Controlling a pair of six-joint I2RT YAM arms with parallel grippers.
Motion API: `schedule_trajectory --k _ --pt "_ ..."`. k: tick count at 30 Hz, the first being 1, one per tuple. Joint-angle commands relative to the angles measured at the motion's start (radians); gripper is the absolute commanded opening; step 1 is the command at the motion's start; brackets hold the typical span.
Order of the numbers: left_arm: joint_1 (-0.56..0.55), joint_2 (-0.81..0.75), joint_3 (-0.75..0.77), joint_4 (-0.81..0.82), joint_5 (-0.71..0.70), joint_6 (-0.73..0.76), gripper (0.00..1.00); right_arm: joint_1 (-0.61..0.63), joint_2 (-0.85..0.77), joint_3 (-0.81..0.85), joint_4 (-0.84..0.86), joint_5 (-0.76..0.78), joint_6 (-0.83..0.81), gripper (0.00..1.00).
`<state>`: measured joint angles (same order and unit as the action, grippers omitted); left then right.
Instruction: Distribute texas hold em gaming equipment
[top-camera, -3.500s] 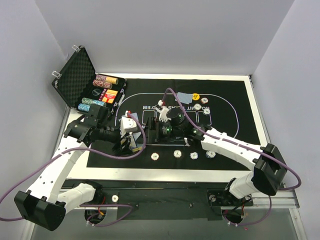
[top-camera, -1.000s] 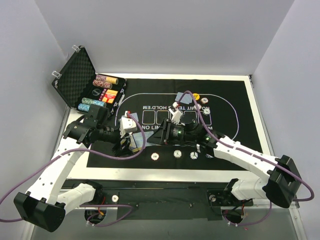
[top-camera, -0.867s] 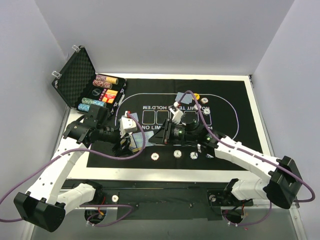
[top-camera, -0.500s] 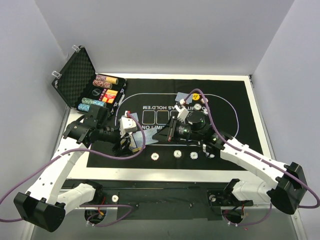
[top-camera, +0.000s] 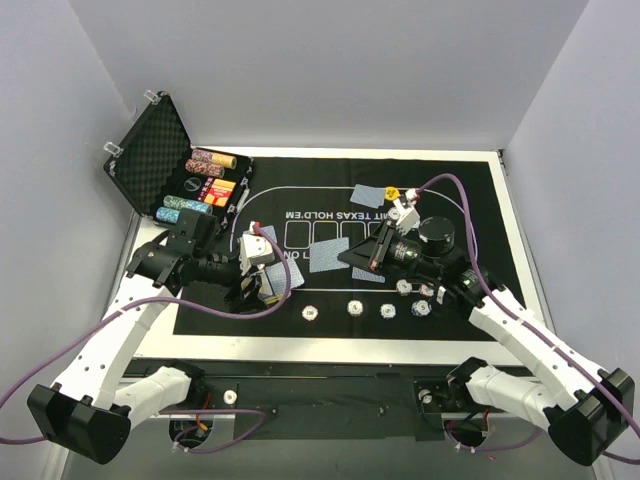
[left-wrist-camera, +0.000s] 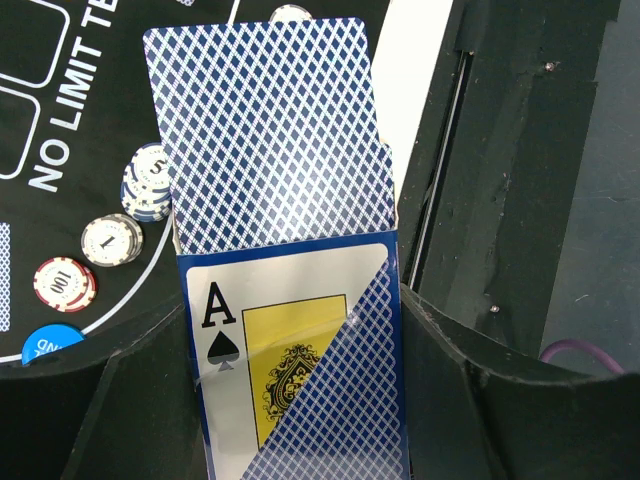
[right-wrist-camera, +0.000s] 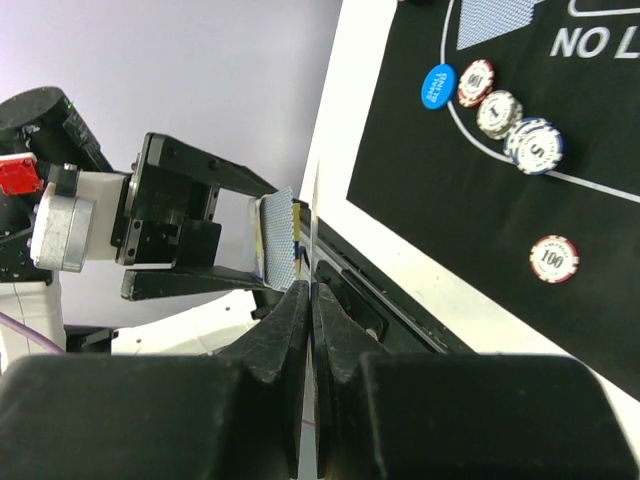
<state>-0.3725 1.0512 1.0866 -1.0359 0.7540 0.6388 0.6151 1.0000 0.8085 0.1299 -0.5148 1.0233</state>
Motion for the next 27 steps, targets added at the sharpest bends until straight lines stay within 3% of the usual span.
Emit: schedule_trajectory --k 1,7,9,27 --pt "-0.006 -0.010 0.024 0.034 0.044 -0.002 0.00 -0.067 -0.041 -0.032 -0.044 -0.051 -0.023 0.00" --pt "-0.006 -0.011 0.024 0.034 0.047 -0.001 0.00 -0.241 0.020 -0.103 -0.215 0.015 -0.146 0.00" --pt "-0.006 -0.010 0.024 0.034 0.048 -0.002 0.00 -0.284 0.060 -0.130 -0.202 0.041 -0.170 0.00" --pt "-0.009 -0.013 0.015 0.036 0.044 -0.001 0.00 -0.307 0.485 -0.066 -0.078 0.188 -0.325 0.00"
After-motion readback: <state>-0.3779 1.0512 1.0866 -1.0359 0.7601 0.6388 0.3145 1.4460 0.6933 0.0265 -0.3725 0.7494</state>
